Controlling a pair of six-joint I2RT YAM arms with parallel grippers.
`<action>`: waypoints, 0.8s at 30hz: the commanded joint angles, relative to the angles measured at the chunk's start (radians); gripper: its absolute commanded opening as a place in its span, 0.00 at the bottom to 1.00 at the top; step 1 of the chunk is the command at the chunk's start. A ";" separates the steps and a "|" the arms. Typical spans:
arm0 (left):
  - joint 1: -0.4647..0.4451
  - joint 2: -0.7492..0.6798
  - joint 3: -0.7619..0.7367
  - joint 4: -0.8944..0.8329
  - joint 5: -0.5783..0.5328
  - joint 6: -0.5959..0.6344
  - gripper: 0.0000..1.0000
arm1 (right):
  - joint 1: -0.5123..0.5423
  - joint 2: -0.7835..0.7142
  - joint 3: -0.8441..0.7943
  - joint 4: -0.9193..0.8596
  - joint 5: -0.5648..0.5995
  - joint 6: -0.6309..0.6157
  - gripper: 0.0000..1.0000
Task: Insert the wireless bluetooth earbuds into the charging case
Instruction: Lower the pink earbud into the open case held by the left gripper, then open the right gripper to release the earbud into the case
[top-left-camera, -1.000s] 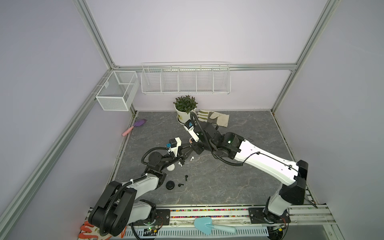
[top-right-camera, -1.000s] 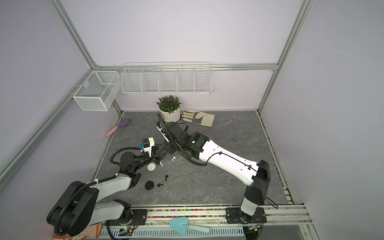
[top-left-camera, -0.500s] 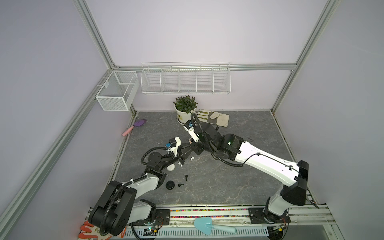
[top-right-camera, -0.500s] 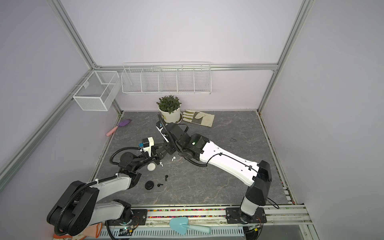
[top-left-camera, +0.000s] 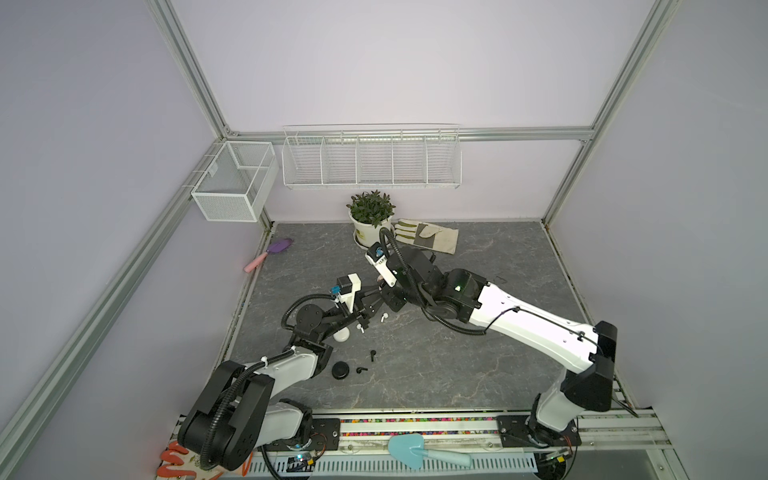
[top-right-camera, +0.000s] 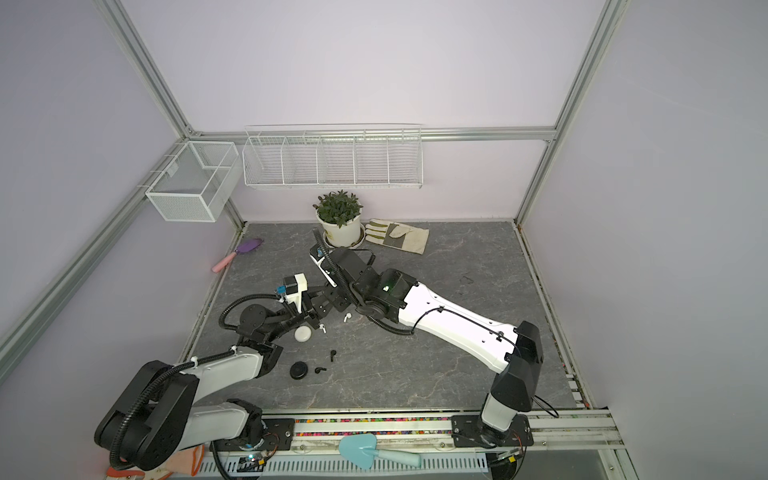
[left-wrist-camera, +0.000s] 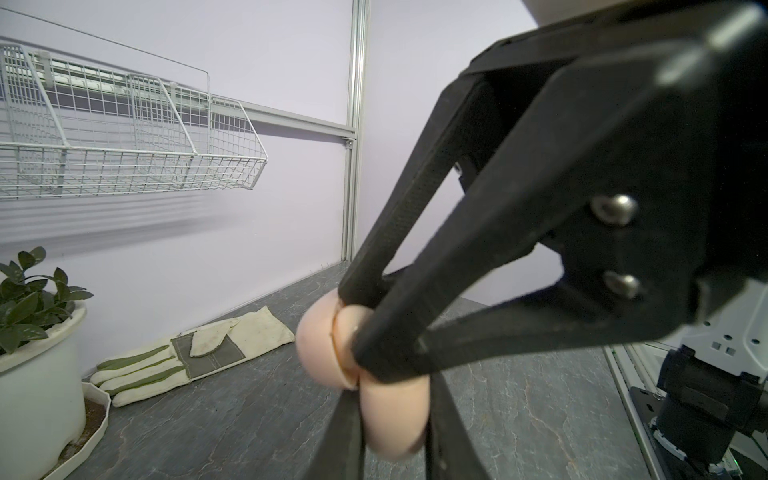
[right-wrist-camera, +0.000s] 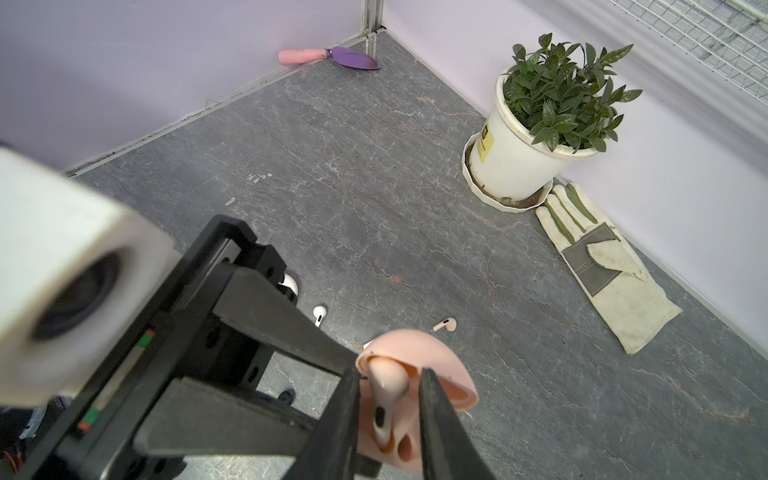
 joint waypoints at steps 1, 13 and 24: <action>0.000 0.003 0.019 0.103 0.035 0.002 0.00 | -0.001 -0.016 -0.004 -0.019 0.001 -0.019 0.30; 0.000 -0.005 0.016 0.094 0.038 0.000 0.00 | -0.011 -0.073 0.043 -0.049 -0.100 0.025 0.40; -0.001 -0.017 0.017 0.068 0.045 -0.005 0.00 | -0.036 0.007 0.161 -0.154 -0.062 0.020 0.46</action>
